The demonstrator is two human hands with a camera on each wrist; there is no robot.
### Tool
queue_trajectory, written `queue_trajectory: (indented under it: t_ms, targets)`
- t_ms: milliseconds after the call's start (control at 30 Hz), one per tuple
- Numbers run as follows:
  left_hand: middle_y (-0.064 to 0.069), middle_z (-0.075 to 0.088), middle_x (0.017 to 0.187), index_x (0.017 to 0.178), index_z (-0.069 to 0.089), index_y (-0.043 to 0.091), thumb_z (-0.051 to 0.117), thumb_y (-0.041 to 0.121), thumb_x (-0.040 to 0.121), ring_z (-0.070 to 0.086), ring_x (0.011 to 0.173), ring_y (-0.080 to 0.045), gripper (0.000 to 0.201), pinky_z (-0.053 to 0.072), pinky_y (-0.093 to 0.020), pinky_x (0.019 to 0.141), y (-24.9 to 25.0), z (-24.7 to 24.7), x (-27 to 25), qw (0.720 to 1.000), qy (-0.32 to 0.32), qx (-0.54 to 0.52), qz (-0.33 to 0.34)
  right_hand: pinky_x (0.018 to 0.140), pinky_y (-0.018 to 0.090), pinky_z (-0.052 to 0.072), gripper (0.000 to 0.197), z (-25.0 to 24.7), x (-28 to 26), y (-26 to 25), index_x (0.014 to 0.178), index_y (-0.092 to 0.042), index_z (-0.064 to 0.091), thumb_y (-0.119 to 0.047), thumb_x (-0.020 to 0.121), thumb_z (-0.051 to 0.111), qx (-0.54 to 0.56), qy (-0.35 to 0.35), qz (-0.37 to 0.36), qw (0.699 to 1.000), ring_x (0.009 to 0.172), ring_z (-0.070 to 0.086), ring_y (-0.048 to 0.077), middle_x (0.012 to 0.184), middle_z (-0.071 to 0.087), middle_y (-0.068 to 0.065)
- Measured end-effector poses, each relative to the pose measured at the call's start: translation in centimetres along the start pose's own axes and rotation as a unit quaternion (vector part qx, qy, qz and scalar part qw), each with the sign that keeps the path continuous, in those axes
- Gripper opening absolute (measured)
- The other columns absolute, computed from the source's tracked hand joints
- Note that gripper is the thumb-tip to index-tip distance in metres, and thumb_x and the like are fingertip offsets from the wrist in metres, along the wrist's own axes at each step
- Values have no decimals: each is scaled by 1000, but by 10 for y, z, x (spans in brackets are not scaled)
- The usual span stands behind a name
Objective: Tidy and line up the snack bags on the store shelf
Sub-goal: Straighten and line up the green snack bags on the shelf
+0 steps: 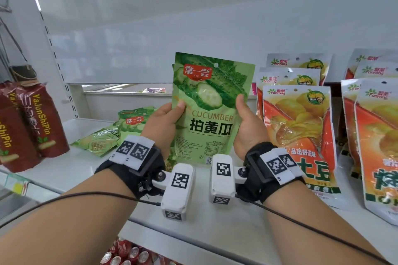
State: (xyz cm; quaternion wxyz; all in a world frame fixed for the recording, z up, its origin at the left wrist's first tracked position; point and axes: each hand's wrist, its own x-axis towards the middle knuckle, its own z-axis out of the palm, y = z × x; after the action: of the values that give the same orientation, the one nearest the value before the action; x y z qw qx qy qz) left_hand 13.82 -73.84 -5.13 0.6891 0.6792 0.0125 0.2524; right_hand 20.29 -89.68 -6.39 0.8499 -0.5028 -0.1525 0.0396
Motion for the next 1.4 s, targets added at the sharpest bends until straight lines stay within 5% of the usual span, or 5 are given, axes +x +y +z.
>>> queue_trajectory:
  t_ms: [467, 600, 867, 1100, 1400]
  targets:
    - [13, 71, 74, 85, 61, 28, 41, 29, 101, 66, 68, 2, 26, 52, -16, 62, -2, 2, -5, 1000, 15, 16, 16, 107, 46, 37, 54, -3, -1, -3, 130, -22, 55, -57, 89, 46, -56, 28, 0, 998, 123, 52, 23, 132, 58, 4]
    - [34, 65, 69, 82, 59, 36, 34, 35, 102, 61, 68, 15, 32, 46, -6, 56, -1, 0, -4, 997, 45, 65, 18, 81, 37, 50, 7, -4, 3, -3, 89, -19, 61, -23, 85, 66, 6, 92, -44, 995, 87, 60, 21, 92, 64, 3]
    - [-11, 72, 107, 106, 67, 17, 49, 49, 93, 67, 101, -29, 39, 50, -48, 94, 9, 4, -1, 998, 13, 28, -59, 74, 25, 52, 45, 1, -2, 4, 114, -25, 54, -24, 75, 76, -97, -65, -37, 993, 94, 67, 8, 105, 70, -5]
    - [-8, 75, 93, 81, 73, 22, 54, 36, 94, 70, 93, -33, 27, 51, -51, 92, 7, 1, 8, 997, -45, 58, -29, 67, 24, 42, 50, -11, 0, -6, 114, -21, 43, -25, 76, 75, -266, 203, -101, 937, 87, 54, 13, 102, 51, -2]
    - [1, 71, 107, 105, 69, 26, 42, 56, 90, 68, 96, -10, 43, 53, -31, 85, 4, 7, 35, 975, -211, -39, -66, 90, 39, 50, 70, 23, -4, -7, 127, -25, 48, -47, 67, 75, -322, -38, -51, 945, 109, 59, 15, 118, 60, -4]
